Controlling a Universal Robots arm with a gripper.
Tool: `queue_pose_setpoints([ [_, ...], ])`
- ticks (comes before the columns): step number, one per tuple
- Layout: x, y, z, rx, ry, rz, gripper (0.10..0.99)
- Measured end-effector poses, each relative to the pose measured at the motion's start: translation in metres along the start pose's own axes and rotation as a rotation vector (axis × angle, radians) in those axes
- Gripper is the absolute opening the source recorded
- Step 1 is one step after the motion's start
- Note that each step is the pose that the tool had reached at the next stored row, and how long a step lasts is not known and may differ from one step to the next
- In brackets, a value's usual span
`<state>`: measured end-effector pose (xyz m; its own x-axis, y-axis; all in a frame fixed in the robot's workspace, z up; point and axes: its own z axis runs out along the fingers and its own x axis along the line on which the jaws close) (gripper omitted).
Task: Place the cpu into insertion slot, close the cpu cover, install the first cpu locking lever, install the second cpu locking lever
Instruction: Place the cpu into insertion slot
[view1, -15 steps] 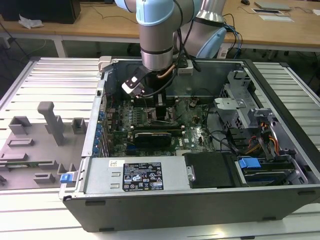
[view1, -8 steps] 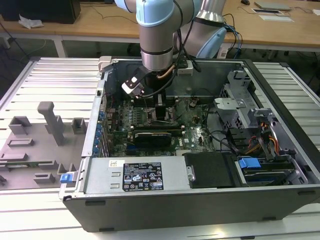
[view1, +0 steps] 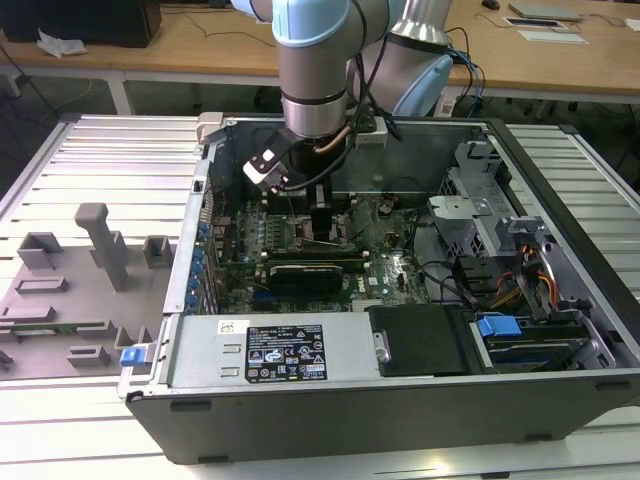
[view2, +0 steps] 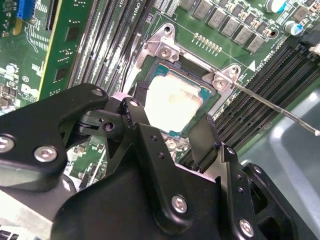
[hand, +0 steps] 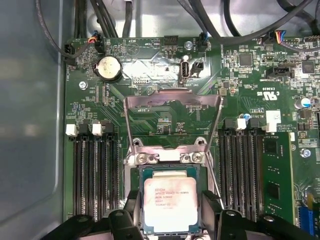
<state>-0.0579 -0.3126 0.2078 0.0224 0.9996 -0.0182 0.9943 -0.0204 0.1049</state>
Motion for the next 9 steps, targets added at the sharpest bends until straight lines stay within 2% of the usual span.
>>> queue_pose_setpoints([
  [7, 0.0, 0.0001, -0.0007, 0.0, 0.0001, 0.0, 0.592],
  [9, 0.0, 0.0001, -0.0008, 0.0, 0.0001, 0.0, 0.459],
])
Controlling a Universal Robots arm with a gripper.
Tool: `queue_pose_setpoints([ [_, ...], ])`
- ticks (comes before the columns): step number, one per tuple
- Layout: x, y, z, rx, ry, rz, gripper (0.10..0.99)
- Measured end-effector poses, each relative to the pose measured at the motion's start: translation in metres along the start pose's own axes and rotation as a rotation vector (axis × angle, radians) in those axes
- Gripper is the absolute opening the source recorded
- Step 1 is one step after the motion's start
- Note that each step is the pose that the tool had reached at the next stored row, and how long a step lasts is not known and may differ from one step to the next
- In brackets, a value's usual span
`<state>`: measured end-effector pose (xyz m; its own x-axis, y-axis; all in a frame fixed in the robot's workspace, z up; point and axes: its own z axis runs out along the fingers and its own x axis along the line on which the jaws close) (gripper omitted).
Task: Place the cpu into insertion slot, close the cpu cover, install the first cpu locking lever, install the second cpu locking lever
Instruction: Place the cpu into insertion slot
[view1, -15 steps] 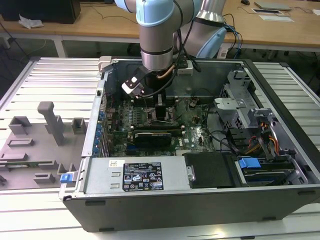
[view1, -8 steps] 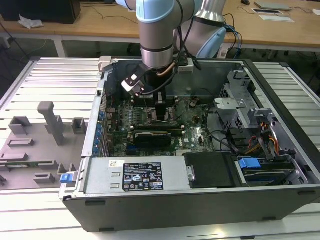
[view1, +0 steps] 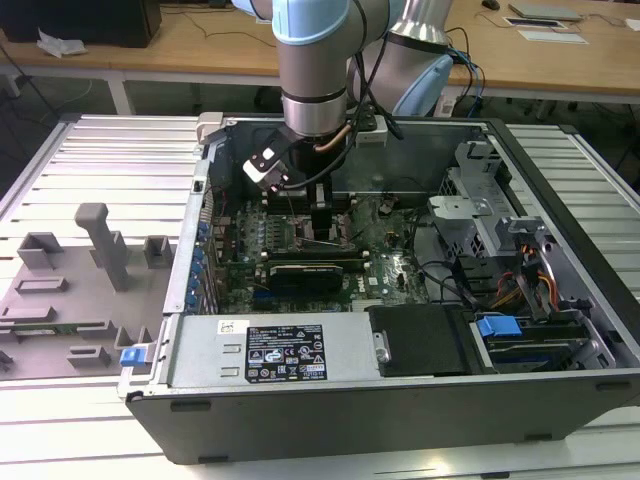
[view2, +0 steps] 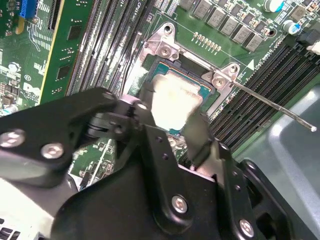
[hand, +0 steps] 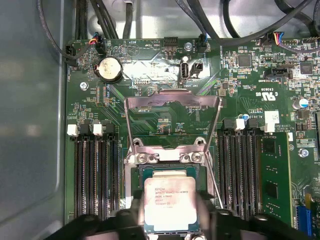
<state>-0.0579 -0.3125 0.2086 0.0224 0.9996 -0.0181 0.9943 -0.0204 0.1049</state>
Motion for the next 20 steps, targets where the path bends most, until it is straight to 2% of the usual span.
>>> queue_pose_setpoints([
  [1, 0.0, 0.0, 0.0, 0.0, 0.0, 0.0, 0.459],
  [2, 0.0, 0.0, -0.0001, 0.0, 0.0, 0.0, 0.4],
  [3, 0.0, 0.0, -0.0001, 0.0, 0.0, 0.0, 0.4],
  [7, 0.0, 0.0, -0.0002, 0.0, 0.0, 0.0, 0.161],
  [8, 0.0, 0.0, -0.0002, 0.0, 0.0, 0.0, 0.161],
  [9, 0.0, 0.0001, -0.0003, 0.0, 0.0, 0.0, 0.106],
  [13, -0.0001, 0.0001, -0.0014, 0.0, -0.0005, 0.0, 0.106],
  [16, -0.0002, 0.0012, -0.0116, 0.0, -0.0002, 0.0, 0.106],
  [18, -0.0005, 0.0028, -0.0266, 0.0, -0.0016, 0.0, 0.106],
  [20, -0.0006, 0.0035, -0.0334, 0.0, -0.0019, 0.0, 0.106],
])
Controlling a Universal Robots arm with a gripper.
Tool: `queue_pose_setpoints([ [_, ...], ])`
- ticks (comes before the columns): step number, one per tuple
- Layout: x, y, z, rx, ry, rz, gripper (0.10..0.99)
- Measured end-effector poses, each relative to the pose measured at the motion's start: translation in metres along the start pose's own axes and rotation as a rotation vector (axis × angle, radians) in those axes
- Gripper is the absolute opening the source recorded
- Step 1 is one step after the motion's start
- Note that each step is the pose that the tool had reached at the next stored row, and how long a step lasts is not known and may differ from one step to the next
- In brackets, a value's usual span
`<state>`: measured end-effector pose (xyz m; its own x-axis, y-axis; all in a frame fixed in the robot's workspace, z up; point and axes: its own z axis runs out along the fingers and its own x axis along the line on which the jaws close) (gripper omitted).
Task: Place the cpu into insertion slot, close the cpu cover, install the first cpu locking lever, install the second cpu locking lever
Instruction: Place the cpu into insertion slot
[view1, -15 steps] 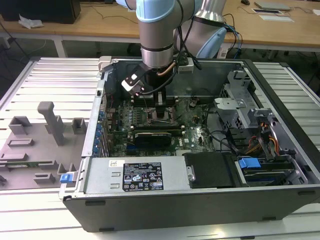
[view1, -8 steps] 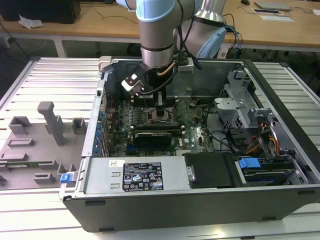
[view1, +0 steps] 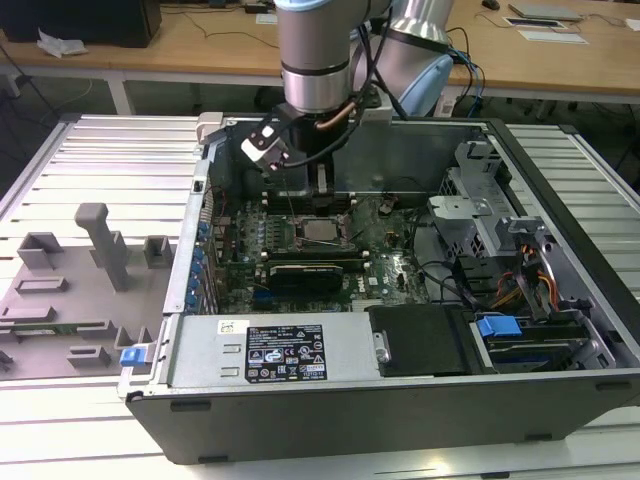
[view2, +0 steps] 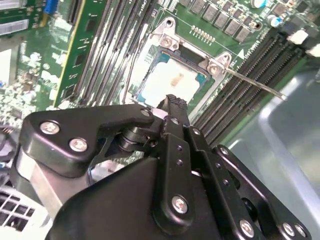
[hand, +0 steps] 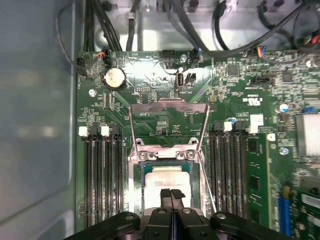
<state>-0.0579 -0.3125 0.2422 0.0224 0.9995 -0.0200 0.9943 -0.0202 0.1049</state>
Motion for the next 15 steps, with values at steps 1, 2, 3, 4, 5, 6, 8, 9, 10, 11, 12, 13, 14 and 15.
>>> queue_pose_setpoints([
  [1, -0.0001, 0.0004, -0.0041, 0.0, -0.0004, 0.0, 0.106],
  [2, -0.0001, 0.0005, -0.0041, 0.0, -0.0002, 0.0, 0.106],
  [3, -0.0001, 0.0004, -0.0042, 0.0, -0.0002, 0.0, 0.106],
  [4, -0.0001, 0.0005, -0.0042, 0.0, -0.0002, 0.0, 0.106],
  [5, -0.0003, 0.0009, -0.0041, 0.021, 0.0045, 0.0, 0.106],
  [6, -0.0004, 0.0012, -0.004, 0.034, 0.0076, 0.0, 0.106],
  [8, -0.0005, 0.0015, -0.004, 0.046, 0.0109, 0.0, 0.106],
  [9, -0.0005, 0.0015, -0.004, 0.046, 0.0109, 0.0, 0.106],
  [10, -0.0004, 0.0022, -0.0038, 0.046, 0.0112, 0.0, 0.106],
  [11, -0.0004, 0.0038, -0.0036, 0.046, 0.0113, 0.0, 0.106],
  [12, -0.0004, 0.005, -0.0035, 0.046, 0.0111, 0.0, 0.106],
  [13, -0.0004, 0.0056, -0.0037, 0.046, 0.0112, 0.0, 0.106],
  [14, -0.0004, 0.0057, -0.0047, 0.046, 0.011, 0.0, 0.106],
  [15, -0.0004, 0.0059, -0.0066, 0.046, 0.011, 0.0, 0.106],
])
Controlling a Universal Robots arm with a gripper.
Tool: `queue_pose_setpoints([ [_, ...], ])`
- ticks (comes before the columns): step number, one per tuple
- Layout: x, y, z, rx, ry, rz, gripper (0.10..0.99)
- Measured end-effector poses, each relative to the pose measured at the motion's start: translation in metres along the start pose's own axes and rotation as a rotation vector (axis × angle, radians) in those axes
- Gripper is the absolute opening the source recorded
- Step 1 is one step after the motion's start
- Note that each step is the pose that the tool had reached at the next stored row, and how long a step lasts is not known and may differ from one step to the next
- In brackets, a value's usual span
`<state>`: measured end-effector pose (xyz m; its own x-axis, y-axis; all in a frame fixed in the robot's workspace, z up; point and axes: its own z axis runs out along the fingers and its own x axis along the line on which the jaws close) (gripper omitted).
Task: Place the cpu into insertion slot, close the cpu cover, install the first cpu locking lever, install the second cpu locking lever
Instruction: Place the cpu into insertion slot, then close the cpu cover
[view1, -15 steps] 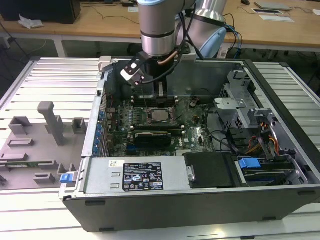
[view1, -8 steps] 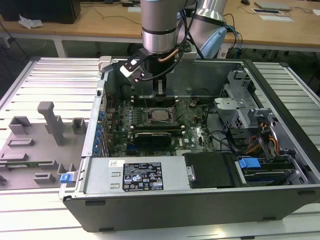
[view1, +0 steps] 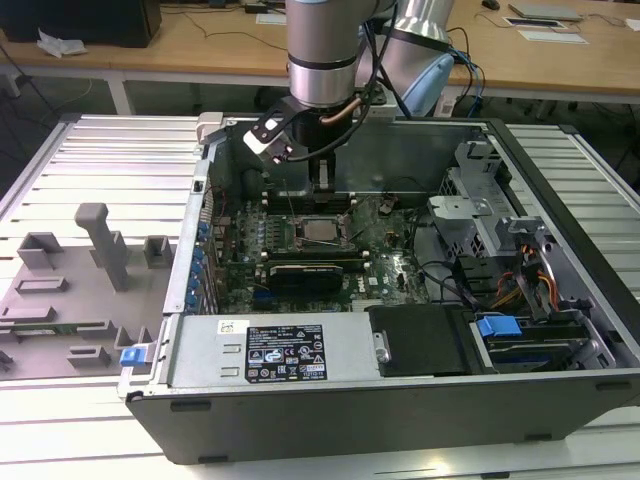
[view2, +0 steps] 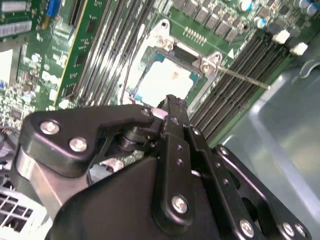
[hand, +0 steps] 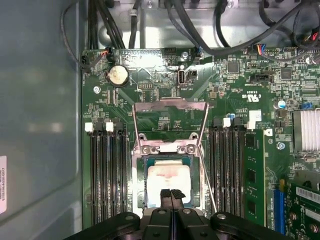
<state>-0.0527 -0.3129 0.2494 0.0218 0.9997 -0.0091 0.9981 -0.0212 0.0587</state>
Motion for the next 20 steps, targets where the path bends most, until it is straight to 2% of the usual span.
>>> queue_pose_setpoints([
  [3, 0.0, 0.0004, -0.0063, 0.0, -0.0001, 0.0, 0.106],
  [19, -0.0001, 0.0004, -0.007, 0.0, -0.0003, 0.0, 0.106],
  [20, -0.0001, 0.0006, -0.0105, 0.0, -0.0004, 0.0, 0.106],
])
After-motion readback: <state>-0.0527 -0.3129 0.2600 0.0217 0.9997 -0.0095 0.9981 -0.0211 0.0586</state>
